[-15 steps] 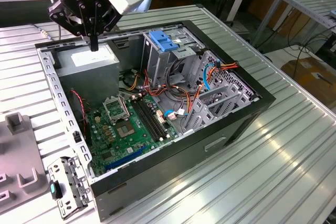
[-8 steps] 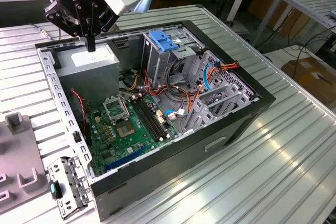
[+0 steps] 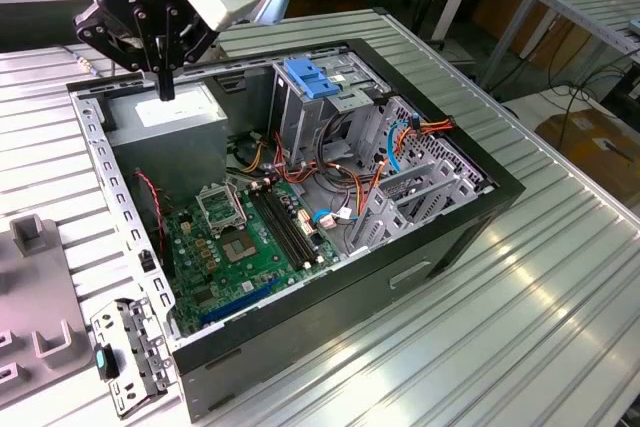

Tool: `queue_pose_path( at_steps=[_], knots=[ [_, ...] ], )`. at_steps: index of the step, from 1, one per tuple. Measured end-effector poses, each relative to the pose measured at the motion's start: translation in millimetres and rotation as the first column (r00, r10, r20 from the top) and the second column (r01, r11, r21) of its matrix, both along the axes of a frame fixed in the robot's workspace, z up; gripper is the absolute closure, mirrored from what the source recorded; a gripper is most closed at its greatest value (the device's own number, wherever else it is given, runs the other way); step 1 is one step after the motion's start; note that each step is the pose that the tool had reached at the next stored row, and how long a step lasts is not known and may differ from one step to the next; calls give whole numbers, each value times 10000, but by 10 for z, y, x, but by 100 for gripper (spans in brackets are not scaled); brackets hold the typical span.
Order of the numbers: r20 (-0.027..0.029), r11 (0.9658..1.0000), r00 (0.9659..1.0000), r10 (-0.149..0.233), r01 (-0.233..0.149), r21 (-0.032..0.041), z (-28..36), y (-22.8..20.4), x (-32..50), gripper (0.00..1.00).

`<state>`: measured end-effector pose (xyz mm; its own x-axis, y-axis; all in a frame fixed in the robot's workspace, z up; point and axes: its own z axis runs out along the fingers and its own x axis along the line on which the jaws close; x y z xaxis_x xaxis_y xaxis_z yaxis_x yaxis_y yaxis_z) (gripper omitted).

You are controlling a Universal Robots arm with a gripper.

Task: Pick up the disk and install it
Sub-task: 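Reach for the disk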

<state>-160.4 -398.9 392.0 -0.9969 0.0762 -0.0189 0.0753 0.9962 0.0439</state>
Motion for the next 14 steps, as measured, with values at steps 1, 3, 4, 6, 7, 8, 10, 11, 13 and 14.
queue_pose_path(
  at_steps=[1, 3, 4, 6, 7, 8, 10, 11, 13, 14],
  knots=[
    [-2, 10000, 10000, 0, 0, 0, 0, 0, -13, 89],
    [-4, 10000, 10000, 0, 0, 1, -1, 0, -27, 89],
    [-6, 10000, 10000, 0, 0, 0, -1, 0, -36, 89],
    [-8, 10000, 10000, -1, 1, 0, -2, 0, -52, 89],
    [-9, 10000, 10000, 0, 0, 1, -2, 0, -58, 89],
    [-11, 10000, 10000, -1, 1, 0, -2, 0, -65, 89],
    [-14, 10000, 10000, 0, 0, 0, -3, 0, -86, 89],
    [-15, 10000, 10000, 0, 0, 0, -3, 0, -98, 89],
    [-18, 10000, 10000, 0, 0, 1, -4, 0, -113, 89],
    [-20, 10000, 10000, 0, 0, 0, -4, 0, -123, 89]
  ],
)
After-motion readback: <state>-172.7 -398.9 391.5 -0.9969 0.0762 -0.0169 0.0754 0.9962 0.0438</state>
